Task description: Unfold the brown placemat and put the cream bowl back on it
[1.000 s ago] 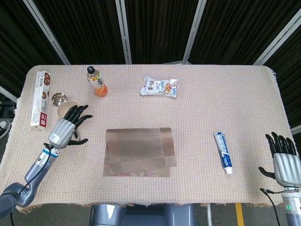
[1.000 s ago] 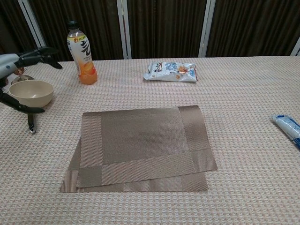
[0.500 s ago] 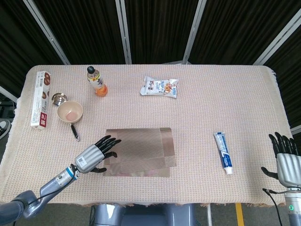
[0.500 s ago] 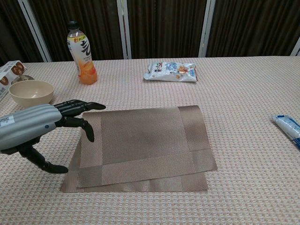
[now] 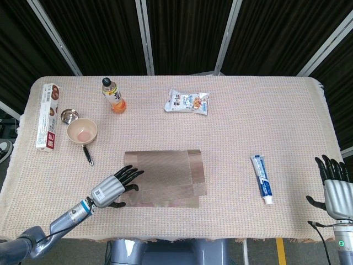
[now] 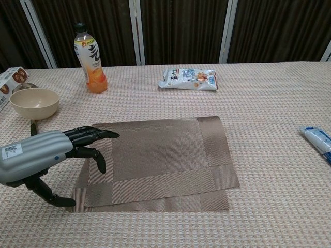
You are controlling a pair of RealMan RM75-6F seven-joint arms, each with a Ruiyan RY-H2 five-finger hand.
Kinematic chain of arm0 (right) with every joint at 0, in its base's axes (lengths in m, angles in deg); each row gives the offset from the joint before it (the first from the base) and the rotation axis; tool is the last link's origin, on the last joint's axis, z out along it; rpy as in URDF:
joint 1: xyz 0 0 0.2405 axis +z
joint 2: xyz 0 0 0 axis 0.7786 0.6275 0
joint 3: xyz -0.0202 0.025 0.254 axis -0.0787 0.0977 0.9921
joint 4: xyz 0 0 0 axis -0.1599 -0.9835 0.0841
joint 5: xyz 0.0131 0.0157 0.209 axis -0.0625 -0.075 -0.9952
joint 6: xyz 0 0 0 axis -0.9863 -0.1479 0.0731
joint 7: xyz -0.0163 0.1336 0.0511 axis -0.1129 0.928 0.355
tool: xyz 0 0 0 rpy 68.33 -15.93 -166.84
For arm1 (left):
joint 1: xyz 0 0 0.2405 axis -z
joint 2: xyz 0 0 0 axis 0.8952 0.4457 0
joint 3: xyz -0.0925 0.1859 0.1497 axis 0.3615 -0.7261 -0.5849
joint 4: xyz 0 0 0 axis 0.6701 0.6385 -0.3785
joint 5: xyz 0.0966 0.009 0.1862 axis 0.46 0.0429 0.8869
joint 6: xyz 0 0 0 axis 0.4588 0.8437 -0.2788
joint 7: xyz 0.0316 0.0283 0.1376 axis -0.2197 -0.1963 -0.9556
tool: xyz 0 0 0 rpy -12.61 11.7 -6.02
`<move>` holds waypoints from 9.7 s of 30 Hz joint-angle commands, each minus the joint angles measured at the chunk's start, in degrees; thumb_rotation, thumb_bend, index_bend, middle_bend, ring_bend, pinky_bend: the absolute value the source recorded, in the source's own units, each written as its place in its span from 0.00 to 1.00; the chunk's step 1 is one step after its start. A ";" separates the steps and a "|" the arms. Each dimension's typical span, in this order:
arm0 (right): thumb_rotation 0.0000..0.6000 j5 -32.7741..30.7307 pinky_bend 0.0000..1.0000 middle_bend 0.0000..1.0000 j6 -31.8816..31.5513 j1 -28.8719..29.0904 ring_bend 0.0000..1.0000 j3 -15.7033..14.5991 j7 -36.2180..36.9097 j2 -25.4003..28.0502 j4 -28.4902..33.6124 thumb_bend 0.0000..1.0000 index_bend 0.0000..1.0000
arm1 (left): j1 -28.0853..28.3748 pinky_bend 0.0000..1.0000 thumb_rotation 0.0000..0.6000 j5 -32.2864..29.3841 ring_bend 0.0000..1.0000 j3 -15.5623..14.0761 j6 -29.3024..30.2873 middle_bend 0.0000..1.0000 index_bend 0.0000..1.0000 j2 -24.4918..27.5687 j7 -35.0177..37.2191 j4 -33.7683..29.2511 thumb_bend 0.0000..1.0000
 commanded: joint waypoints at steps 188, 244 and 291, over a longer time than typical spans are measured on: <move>1.00 25.18 0.00 0.00 28.97 27.52 0.00 -5.00 5.02 -7.78 6.78 0.00 0.00 | -17.45 0.00 1.00 -37.81 0.00 15.43 12.51 0.00 0.00 35.15 -34.86 -49.06 0.00; 1.00 18.98 0.00 0.00 30.76 33.36 0.00 -5.04 -11.17 -26.79 -7.75 0.00 0.05 | -18.77 0.00 1.00 -34.95 0.00 17.32 8.02 0.00 0.00 34.11 -32.54 -47.27 0.00; 1.00 15.29 0.00 0.00 29.97 35.45 0.00 -5.99 -14.14 -27.89 -7.34 0.30 0.26 | -19.48 0.00 1.00 -34.08 0.00 18.01 6.45 0.00 0.00 34.25 -32.14 -47.24 0.00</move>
